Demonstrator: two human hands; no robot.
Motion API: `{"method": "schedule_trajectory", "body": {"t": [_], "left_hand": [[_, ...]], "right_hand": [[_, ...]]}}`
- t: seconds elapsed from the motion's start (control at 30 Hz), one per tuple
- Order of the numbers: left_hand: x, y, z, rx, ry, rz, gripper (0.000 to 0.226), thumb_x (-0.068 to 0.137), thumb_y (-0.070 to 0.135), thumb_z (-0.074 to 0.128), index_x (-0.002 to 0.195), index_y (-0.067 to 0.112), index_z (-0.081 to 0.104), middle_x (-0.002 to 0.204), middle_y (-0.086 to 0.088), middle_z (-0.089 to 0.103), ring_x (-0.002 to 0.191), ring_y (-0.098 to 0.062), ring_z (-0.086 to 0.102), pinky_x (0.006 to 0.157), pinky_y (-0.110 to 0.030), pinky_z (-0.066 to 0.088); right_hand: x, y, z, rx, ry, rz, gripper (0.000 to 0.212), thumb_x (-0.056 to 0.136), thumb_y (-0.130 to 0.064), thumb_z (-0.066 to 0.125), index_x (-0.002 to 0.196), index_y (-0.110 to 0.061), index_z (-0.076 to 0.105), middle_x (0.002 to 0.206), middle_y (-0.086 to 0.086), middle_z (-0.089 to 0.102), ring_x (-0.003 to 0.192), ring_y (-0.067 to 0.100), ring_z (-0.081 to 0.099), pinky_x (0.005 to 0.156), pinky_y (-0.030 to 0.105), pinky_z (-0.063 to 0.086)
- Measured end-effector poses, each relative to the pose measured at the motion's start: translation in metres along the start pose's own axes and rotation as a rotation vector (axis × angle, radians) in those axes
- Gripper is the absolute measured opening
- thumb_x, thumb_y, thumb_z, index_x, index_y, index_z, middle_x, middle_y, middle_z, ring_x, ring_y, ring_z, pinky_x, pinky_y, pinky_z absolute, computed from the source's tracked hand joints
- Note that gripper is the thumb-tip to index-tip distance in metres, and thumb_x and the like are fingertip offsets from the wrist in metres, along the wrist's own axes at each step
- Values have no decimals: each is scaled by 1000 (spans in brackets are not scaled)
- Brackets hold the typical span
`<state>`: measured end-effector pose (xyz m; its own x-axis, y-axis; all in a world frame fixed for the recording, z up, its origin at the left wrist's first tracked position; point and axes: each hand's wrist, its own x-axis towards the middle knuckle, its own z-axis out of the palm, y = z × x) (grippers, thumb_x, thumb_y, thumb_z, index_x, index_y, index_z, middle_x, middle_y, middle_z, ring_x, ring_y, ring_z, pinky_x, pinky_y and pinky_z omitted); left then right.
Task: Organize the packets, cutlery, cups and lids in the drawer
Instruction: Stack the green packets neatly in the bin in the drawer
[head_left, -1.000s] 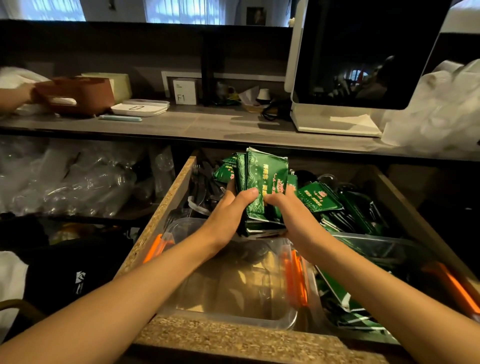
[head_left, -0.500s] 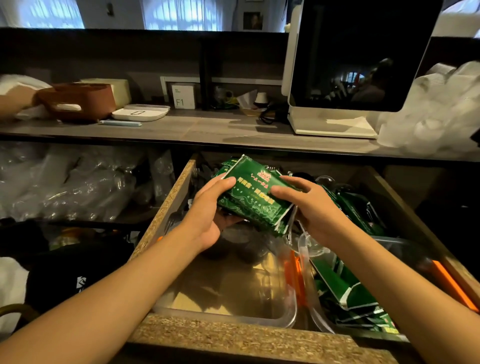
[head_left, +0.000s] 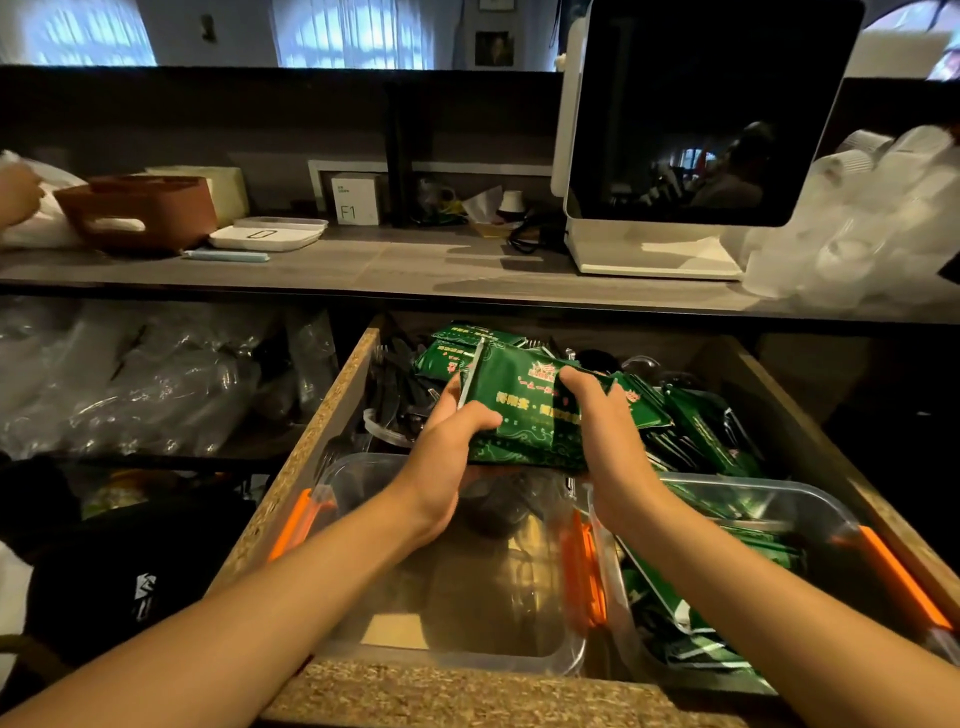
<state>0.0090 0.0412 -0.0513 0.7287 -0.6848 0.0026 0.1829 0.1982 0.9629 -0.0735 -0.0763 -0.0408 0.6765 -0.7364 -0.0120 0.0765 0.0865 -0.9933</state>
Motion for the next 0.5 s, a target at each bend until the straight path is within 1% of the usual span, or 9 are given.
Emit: {"method": "schedule_trajectory", "body": {"t": [0.07,0.1,0.2,0.23,0.27,0.33,0.4,0.47,0.5], "left_hand": [[-3,0,0,16,-7,0,50,69,24,57,119,23,61,122,-14,66,121,-33,59,103,-58,48],[-4,2,-1,24,-12,-3,48,73,24,58,121,24,60,122,-13,66,119,-32,60,99,-56,51],[-4,5,0,-36,-47,-38,34,94,17,57,129,20,56,120,-12,67,106,-25,67,75,-44,61],[-5,7,1,-78,-54,-72,36,95,21,58,131,18,55,123,-13,67,105,-24,69,72,-42,62],[-6,8,2,-128,-63,-107,41,93,28,61,132,17,56,128,-14,65,108,-25,68,76,-44,61],[-7,8,4,-222,-112,-193,55,87,41,65,136,18,56,136,-17,62,121,-30,63,97,-52,54],[-8,10,6,-292,-162,-223,59,87,48,63,138,17,56,135,-15,64,127,-31,59,111,-53,42],[-7,11,7,-357,-123,-214,53,89,46,59,131,14,61,125,-14,69,119,-29,65,108,-49,44],[-7,13,7,-362,-79,-209,49,89,44,58,127,13,64,120,-14,72,113,-28,68,104,-48,47]], "right_hand": [[1,0,-2,-44,-22,-49,73,79,-52,63,140,-22,38,127,0,56,118,19,53,98,43,43],[3,-1,-3,-83,-29,-71,74,79,-49,65,142,-23,37,130,0,54,119,19,52,95,41,43],[4,-7,-6,-115,-2,-123,77,79,-43,73,145,-30,35,139,2,49,126,21,49,102,45,45],[3,-10,-7,-112,27,-163,76,82,-41,73,146,-30,34,144,2,46,129,21,46,104,45,43],[2,-12,-7,-99,64,-212,75,84,-40,72,147,-31,32,148,2,41,132,21,43,106,44,42],[0,-13,-7,-94,117,-297,77,86,-40,70,149,-33,27,154,-1,32,139,16,33,110,43,37],[-5,-11,-3,-128,73,-334,80,85,-39,72,149,-36,25,155,-7,28,137,9,31,110,39,37],[-5,-4,2,-155,-35,-309,73,79,-35,78,141,-37,39,144,-9,45,127,11,48,102,40,48],[-4,-2,4,-186,-80,-286,66,77,-32,81,133,-34,48,133,-8,55,117,12,58,96,43,53]]}}
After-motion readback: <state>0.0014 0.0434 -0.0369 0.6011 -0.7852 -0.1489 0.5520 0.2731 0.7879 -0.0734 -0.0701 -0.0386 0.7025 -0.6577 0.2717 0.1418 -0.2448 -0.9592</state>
